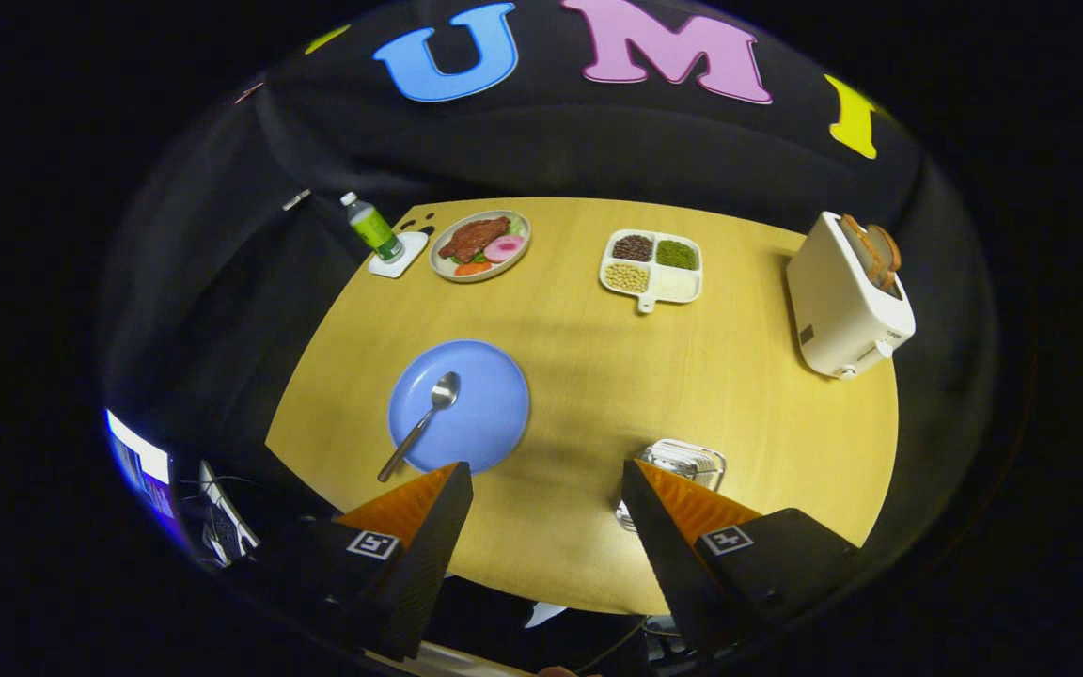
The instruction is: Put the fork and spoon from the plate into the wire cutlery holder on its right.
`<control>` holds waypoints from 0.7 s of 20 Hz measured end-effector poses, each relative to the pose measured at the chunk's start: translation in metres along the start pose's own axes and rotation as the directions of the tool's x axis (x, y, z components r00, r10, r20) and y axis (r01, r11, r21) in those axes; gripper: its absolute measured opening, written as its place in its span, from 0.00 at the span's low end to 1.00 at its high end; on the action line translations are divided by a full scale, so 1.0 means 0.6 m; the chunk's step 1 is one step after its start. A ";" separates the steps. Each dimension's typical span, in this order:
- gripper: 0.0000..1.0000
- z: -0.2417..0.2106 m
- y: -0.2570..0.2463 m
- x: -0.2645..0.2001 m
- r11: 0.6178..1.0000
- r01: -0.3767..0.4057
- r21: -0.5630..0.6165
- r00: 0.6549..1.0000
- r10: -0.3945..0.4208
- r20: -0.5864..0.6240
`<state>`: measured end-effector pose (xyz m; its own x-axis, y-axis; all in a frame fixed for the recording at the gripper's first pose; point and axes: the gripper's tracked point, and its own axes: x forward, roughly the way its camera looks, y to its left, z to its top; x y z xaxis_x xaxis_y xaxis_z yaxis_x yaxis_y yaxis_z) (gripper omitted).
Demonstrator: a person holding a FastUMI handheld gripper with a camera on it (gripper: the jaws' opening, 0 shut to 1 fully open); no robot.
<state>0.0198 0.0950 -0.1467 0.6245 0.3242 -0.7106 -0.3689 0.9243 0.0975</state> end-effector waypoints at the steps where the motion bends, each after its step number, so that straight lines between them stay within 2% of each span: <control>1: 1.00 -0.007 0.026 0.011 1.000 -0.020 -0.020 1.000 0.020 -0.004; 5: 1.00 -0.023 0.106 0.060 0.996 -0.064 -0.063 0.998 0.062 -0.023; 8: 1.00 -0.029 0.148 0.102 0.996 -0.085 -0.040 0.996 0.084 -0.041; 14: 1.00 -0.039 0.200 0.212 0.997 -0.067 0.042 0.993 0.070 -0.093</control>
<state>0.0391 0.2423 -0.2417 0.5306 0.3682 -0.7635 -0.3804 0.9084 0.1737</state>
